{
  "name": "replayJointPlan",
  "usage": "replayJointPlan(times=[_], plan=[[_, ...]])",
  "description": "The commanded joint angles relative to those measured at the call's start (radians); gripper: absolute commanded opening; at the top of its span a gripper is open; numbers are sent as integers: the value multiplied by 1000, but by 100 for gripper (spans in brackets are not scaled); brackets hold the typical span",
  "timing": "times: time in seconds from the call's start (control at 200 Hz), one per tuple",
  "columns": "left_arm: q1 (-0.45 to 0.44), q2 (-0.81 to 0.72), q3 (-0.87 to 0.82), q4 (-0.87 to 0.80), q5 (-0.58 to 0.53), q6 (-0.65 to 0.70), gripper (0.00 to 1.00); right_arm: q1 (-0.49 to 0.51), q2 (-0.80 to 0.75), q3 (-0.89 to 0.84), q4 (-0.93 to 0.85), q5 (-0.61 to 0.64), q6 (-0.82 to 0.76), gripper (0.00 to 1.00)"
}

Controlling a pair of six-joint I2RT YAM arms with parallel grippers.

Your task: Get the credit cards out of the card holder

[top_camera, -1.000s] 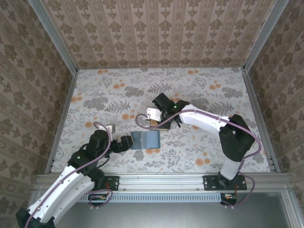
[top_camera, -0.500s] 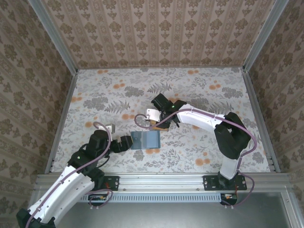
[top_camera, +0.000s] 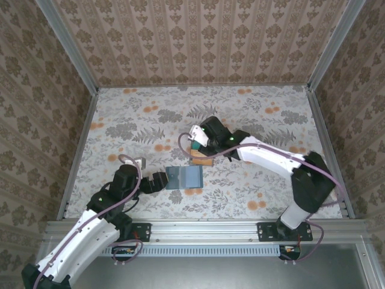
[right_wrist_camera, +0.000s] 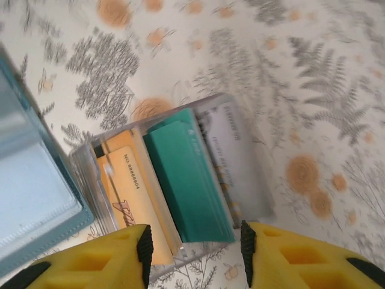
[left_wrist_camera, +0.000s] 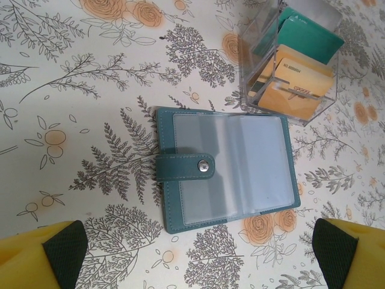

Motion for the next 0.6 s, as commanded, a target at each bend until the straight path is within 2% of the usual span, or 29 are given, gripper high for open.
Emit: replayJointPlan(times=[0.0, 0.065, 0.165, 0.28, 0.385, 0.45, 0.525, 0.595], plan=[[7, 16, -12, 36, -6, 9, 100, -16, -155, -113, 163, 54, 235, 47], [9, 35, -12, 51, -15, 6, 100, -36, -253, -209, 236, 60, 366, 48], [10, 70, -11, 74, -36, -5, 100, -50, -391, -376, 346, 68, 473, 49], [13, 111, 1, 101, -67, -33, 100, -59, -533, -558, 459, 150, 559, 74], [13, 170, 35, 109, -134, -80, 100, -80, -618, -658, 494, 205, 580, 83], [14, 222, 70, 101, -192, -114, 100, -90, -648, -687, 483, 287, 604, 96], [15, 282, 118, 101, -266, -136, 100, -110, -671, -722, 503, 354, 617, 98], [16, 357, 169, 111, -374, -99, 100, -134, -689, -749, 522, 434, 645, 100]])
